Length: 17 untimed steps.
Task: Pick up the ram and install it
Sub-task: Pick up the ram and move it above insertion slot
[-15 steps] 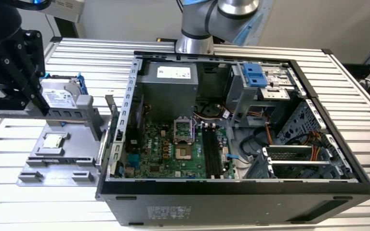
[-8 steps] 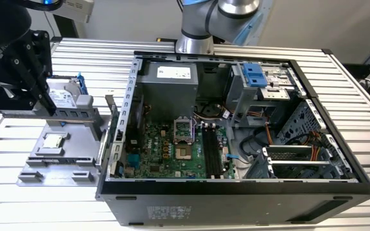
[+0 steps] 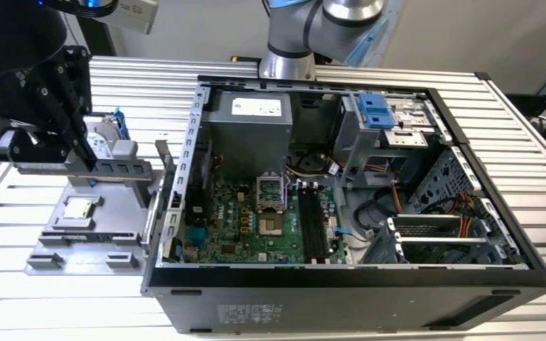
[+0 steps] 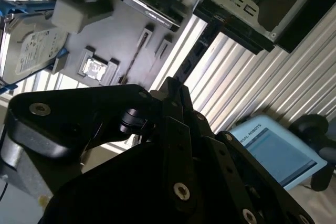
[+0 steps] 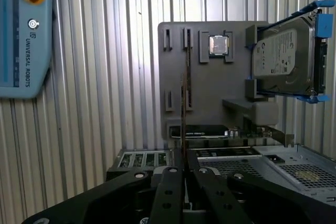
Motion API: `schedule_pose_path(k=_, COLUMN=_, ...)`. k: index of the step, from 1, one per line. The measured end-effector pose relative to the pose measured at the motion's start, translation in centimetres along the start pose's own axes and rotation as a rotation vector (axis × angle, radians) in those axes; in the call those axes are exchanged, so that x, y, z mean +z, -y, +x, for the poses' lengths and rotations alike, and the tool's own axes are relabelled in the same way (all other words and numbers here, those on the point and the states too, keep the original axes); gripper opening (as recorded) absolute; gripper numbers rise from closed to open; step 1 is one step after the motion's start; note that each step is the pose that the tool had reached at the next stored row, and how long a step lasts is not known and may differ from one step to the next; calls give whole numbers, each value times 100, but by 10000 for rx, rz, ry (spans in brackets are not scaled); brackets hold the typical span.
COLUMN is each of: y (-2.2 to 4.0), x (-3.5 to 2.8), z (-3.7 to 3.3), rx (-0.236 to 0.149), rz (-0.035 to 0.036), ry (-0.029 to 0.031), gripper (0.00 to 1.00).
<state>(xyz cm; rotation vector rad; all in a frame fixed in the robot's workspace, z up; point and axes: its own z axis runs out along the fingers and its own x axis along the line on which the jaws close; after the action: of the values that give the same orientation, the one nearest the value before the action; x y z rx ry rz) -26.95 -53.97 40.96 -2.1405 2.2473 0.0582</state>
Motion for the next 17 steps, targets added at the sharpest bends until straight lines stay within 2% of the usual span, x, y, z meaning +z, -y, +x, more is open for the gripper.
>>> schedule_pose_path(k=17, y=280, x=1, z=-14, rx=0, rz=0, ry=0, gripper=0)
